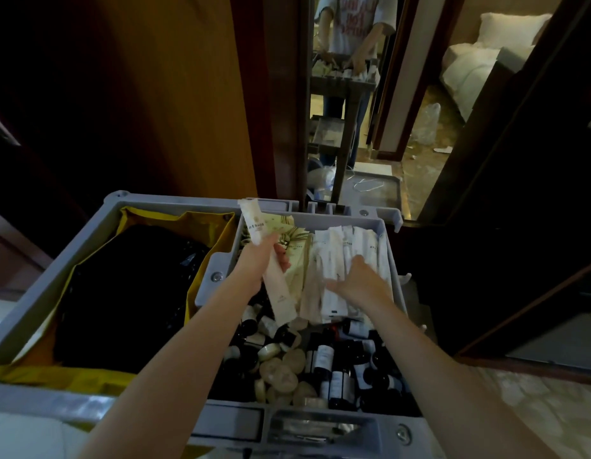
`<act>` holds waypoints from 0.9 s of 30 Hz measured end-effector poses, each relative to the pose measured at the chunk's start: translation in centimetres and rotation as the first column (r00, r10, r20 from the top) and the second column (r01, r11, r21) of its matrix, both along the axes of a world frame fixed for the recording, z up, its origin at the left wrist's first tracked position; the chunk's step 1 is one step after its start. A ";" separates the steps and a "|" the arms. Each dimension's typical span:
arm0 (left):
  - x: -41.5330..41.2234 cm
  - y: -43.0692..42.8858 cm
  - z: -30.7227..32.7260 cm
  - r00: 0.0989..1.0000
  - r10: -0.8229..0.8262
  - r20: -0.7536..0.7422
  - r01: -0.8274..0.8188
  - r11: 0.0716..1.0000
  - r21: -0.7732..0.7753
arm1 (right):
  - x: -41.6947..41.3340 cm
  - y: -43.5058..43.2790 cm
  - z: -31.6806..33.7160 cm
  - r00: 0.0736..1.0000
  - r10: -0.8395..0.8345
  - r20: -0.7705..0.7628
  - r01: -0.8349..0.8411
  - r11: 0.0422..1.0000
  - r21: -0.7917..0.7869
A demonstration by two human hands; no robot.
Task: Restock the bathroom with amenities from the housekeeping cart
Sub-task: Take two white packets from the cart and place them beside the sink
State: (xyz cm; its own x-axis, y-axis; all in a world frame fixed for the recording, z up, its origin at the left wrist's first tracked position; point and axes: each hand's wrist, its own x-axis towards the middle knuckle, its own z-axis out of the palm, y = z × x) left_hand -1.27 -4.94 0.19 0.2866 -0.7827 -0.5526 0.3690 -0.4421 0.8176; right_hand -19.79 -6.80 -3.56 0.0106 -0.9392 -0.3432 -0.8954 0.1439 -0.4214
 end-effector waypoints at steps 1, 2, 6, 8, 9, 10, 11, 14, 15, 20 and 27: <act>0.2 0.1 -0.1 1.000 0.016 -0.021 -0.016 1.000 0.014 | 0.3 0.1 -0.4 1.000 0.001 -0.029 0.000 0.999 0.042; 0.3 0.2 -0.1 1.000 0.021 -0.020 -0.020 0.999 0.032 | 0.5 0.1 -0.6 0.999 -0.006 -0.048 0.009 0.998 0.070; 0.8 0.8 -0.3 0.992 -0.067 0.102 0.060 0.996 0.073 | 0.7 -1.1 -0.3 0.998 -0.047 -0.043 0.054 0.982 0.179; 0.9 0.9 -0.4 0.983 -0.100 0.156 0.088 0.993 0.081 | 0.2 -1.6 -0.3 0.998 -0.053 -0.018 0.055 0.976 0.209; 1.0 0.9 -0.5 0.980 -0.110 0.165 0.097 0.992 0.084 | 0.1 -1.7 -0.4 0.998 -0.056 -0.005 0.055 0.976 0.209; 1.0 0.9 -0.5 0.980 -0.114 0.164 0.101 0.991 0.086 | -0.2 -1.7 -0.6 0.998 -0.056 0.007 0.054 0.978 0.199; 1.0 0.8 -0.5 0.981 -0.116 0.157 0.103 0.991 0.088 | -0.3 -1.7 -0.7 0.998 -0.056 0.020 0.051 0.981 0.190; 0.9 1.0 -0.6 0.987 -0.121 0.102 0.114 0.991 0.074 | -0.8 -1.5 -1.1 0.986 -0.124 0.107 0.109 0.984 0.141; 0.8 1.2 -0.6 0.988 -0.128 0.087 0.122 0.990 0.070 | -1.0 -1.3 -1.2 0.973 -0.169 0.158 0.152 0.982 0.110; 1.0 2.2 -0.7 0.966 -0.222 0.136 0.222 0.975 0.019 | -1.0 -0.1 -1.2 0.911 -0.163 0.379 0.202 0.977 -0.064; 1.6 2.8 -1.0 0.988 -0.080 0.132 0.101 0.982 -0.159 | 2.5 2.3 2.2 0.765 -0.048 0.642 0.133 0.988 -0.085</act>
